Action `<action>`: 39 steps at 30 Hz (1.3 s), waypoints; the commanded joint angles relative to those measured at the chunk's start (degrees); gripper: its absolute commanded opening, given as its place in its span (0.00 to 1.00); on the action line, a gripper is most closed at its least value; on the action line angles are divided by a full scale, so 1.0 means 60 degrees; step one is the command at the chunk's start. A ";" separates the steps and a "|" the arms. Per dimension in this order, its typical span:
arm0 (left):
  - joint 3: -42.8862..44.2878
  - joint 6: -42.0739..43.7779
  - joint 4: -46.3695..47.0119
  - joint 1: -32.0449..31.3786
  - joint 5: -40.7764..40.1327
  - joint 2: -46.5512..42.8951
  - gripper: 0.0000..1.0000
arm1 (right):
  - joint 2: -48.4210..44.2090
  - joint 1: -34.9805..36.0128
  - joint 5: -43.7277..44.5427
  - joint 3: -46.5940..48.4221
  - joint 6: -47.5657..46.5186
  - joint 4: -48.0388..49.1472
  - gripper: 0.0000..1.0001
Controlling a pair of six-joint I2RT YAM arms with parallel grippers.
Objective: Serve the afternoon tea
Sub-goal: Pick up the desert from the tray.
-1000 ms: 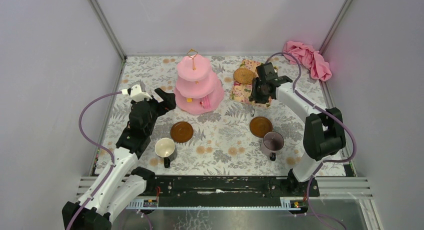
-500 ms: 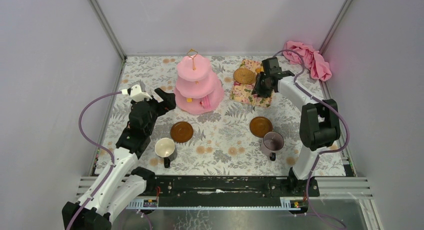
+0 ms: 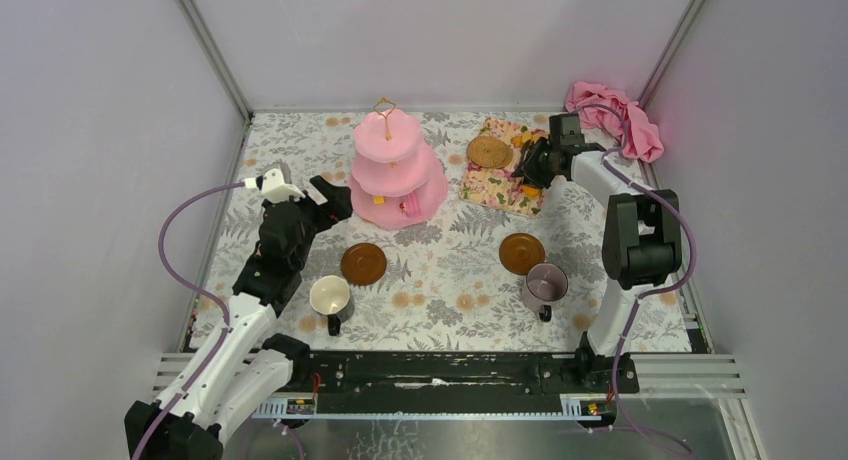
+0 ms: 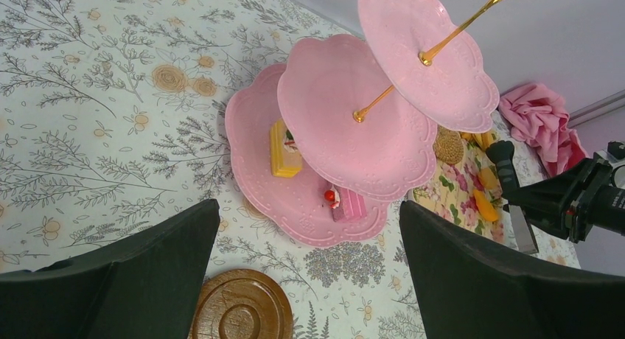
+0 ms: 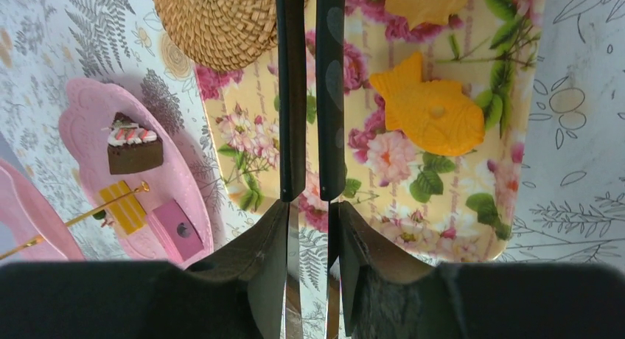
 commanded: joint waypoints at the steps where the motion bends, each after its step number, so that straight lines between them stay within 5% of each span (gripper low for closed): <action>1: 0.0136 0.0108 0.0476 -0.0046 -0.0034 0.0028 1.00 | 0.0090 -0.0285 -0.0557 0.0140 0.0280 0.0591 0.32; 39: 0.0179 0.0028 0.0563 -0.0033 0.0164 0.0186 1.00 | 0.1539 -0.0816 -0.0084 0.2146 -0.0320 -0.1047 0.46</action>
